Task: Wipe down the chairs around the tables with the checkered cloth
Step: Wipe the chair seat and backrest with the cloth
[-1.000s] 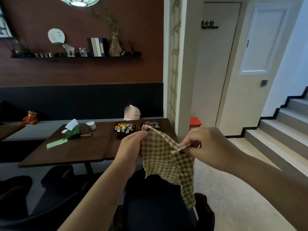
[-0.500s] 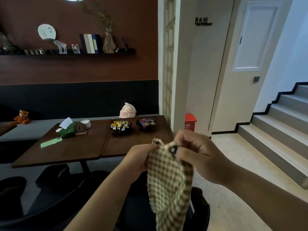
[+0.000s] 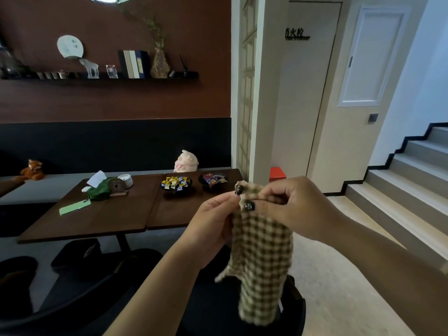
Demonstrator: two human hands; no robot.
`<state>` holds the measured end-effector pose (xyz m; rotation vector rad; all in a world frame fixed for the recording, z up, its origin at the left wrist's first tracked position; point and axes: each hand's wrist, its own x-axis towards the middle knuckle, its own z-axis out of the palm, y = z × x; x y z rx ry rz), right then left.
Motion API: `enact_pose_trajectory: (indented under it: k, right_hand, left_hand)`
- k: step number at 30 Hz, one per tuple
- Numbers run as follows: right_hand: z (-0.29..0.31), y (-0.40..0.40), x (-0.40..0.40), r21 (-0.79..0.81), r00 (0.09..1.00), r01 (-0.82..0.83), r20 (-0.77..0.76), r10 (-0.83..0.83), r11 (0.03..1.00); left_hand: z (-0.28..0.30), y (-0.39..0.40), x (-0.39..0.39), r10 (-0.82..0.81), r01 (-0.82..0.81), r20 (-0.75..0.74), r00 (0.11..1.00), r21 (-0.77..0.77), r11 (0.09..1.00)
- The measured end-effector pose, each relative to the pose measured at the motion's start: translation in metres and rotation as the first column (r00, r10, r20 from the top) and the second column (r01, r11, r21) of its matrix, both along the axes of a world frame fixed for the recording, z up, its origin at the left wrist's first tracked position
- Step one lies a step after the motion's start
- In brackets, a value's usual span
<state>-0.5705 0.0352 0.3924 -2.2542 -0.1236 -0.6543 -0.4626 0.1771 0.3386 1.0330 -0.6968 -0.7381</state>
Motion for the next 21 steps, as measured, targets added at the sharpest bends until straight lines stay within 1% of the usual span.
enact_pose_trajectory:
  k: [2, 4, 9, 13, 15, 17, 19, 21]
  right_hand:
    - [0.003, 0.0, 0.002, -0.039, 0.998, 0.057, 0.042, -0.055, 0.998]
    - [0.006, -0.002, 0.003, -0.053, 0.996, 0.073, 0.064, -0.07, 0.996]
    - [0.01, -0.003, 0.005, 0.024, 0.996, 0.073, 0.052, -0.074, 0.997]
    - [0.011, -0.002, 0.008, 0.01, 0.971, 0.204, 0.123, -0.203, 0.979]
    - [0.011, -0.001, 0.009, 0.03, 0.965, 0.219, 0.143, -0.221, 0.975]
    - [0.012, 0.0, 0.011, 0.053, 0.96, 0.223, 0.159, -0.229, 0.973]
    - [0.012, 0.001, 0.014, 0.048, 0.947, 0.251, 0.192, -0.256, 0.967]
    - [0.01, 0.001, 0.017, 0.029, 0.926, 0.287, 0.248, -0.285, 0.957]
  left_hand:
    - [0.0, -0.001, -0.002, -0.008, 0.009, 0.012, 1.0, -0.026, 1.0]
    - [0.001, -0.002, -0.003, -0.018, 0.018, 0.004, 1.0, -0.049, 0.999]
    - [0.001, -0.005, -0.006, -0.043, 0.042, -0.018, 0.999, -0.093, 0.995]
    - [0.004, -0.009, -0.01, -0.073, 0.062, -0.079, 0.994, -0.138, 0.988]
    - [0.004, -0.008, -0.01, -0.112, 0.104, -0.043, 0.993, -0.151, 0.983]
    - [0.002, -0.008, -0.01, -0.127, 0.135, 0.057, 0.99, -0.148, 0.98]
    - [0.001, -0.009, -0.011, -0.079, 0.096, 0.122, 0.989, -0.133, 0.986]
    - [0.0, -0.013, -0.009, 0.005, 0.011, 0.13, 0.992, -0.126, 0.992]
